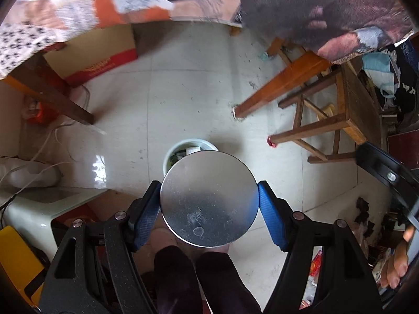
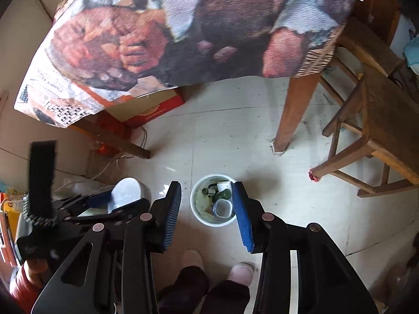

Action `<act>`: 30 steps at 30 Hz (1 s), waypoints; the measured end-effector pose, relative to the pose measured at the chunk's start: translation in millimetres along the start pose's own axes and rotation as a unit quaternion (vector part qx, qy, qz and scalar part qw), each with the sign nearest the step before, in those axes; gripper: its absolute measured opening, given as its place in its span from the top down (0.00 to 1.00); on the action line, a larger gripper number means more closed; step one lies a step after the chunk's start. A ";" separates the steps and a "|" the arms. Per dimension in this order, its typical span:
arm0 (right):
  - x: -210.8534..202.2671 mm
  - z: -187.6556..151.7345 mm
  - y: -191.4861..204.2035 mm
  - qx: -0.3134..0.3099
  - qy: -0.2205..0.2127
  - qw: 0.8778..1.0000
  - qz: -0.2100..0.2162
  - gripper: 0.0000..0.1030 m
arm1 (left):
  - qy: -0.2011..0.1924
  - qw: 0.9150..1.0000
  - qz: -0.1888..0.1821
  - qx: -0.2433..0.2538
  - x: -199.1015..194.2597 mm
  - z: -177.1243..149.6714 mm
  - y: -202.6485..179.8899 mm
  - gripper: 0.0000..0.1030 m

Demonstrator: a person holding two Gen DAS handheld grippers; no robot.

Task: Collect trash

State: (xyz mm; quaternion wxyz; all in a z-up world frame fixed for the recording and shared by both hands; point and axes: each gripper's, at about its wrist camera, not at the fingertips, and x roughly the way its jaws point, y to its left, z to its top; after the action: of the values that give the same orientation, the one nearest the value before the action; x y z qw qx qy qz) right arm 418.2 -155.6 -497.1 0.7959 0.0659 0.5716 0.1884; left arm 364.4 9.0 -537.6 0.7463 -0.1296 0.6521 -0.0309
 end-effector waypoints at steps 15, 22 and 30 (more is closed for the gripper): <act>-55.7 9.5 10.0 -0.004 -0.022 1.000 0.016 0.64 | -0.017 0.999 0.019 -0.027 -50.7 1.4 -14.6 0.23; -145.9 14.1 39.6 -0.038 -0.062 0.997 0.031 0.64 | -0.086 0.995 0.021 -0.043 -169.6 -20.9 -31.6 0.23; -270.2 6.8 83.0 -0.096 -0.152 0.983 0.029 0.64 | -0.207 0.978 0.003 -0.037 -321.5 -54.1 -60.0 0.23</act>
State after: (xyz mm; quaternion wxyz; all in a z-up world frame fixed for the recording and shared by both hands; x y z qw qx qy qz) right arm 331.4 -179.8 -229.1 0.8705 0.0336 0.4210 0.2526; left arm 271.3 12.0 -219.5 0.8600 -0.1591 0.4842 0.0232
